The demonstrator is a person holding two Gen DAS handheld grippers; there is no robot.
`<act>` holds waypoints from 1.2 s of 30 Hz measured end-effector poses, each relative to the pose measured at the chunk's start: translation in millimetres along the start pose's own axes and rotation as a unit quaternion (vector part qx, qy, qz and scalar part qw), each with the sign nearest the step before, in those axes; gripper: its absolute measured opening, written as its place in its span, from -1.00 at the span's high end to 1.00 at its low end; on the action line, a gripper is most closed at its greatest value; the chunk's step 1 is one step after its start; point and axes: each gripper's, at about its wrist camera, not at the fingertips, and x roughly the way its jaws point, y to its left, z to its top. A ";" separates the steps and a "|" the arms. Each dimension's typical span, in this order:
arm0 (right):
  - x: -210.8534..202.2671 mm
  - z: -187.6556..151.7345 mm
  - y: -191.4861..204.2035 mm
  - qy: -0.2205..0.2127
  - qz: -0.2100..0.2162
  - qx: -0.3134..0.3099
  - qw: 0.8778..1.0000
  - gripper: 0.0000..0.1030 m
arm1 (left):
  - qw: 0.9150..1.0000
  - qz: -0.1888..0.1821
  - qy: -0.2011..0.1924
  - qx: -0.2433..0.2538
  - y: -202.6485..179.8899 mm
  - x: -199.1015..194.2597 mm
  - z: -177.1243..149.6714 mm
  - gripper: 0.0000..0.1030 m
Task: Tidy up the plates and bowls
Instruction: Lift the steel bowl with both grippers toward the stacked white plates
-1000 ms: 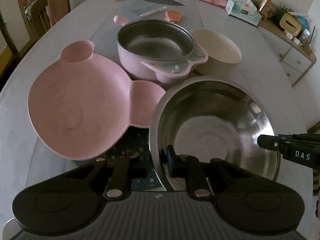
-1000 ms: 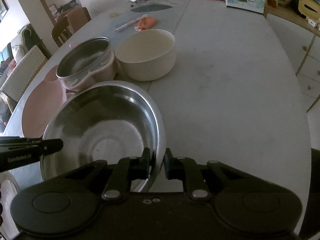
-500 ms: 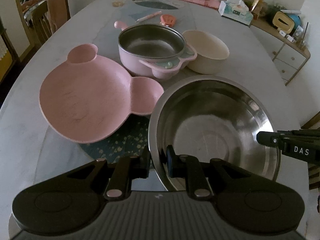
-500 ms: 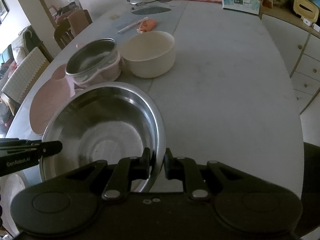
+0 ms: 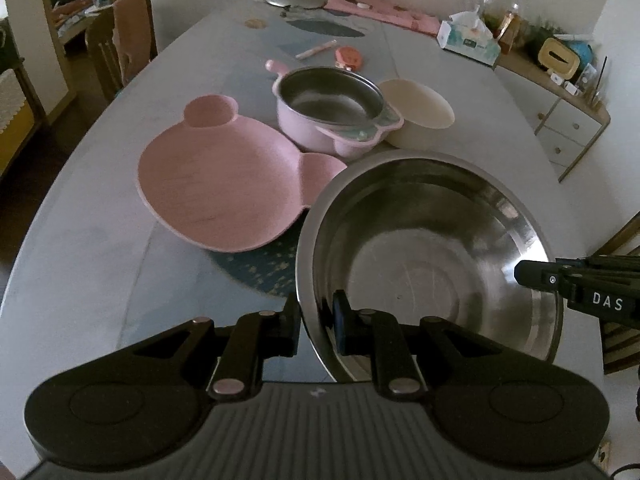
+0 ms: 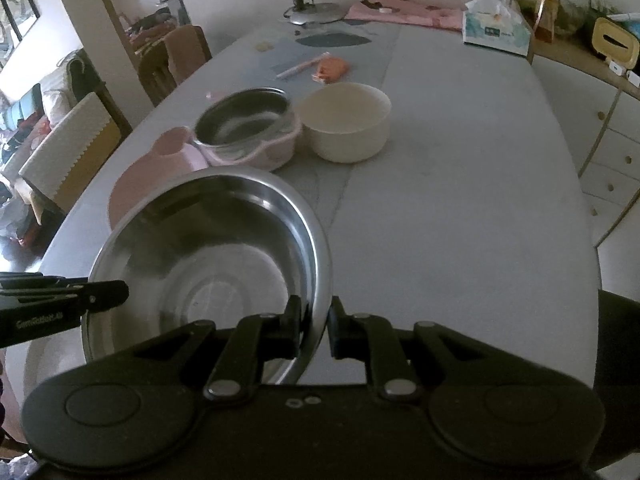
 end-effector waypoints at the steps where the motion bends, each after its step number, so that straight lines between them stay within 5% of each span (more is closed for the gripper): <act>1: -2.5 -1.4 4.5 -0.002 0.001 -0.001 1.000 0.74 | 1.000 -0.001 0.000 0.000 3.8 -3.7 -1.8 0.71; 36: -20.1 -70.5 169.3 0.015 0.006 -0.009 1.000 0.72 | 1.000 -0.004 0.018 0.023 142.4 -73.2 -76.7 0.70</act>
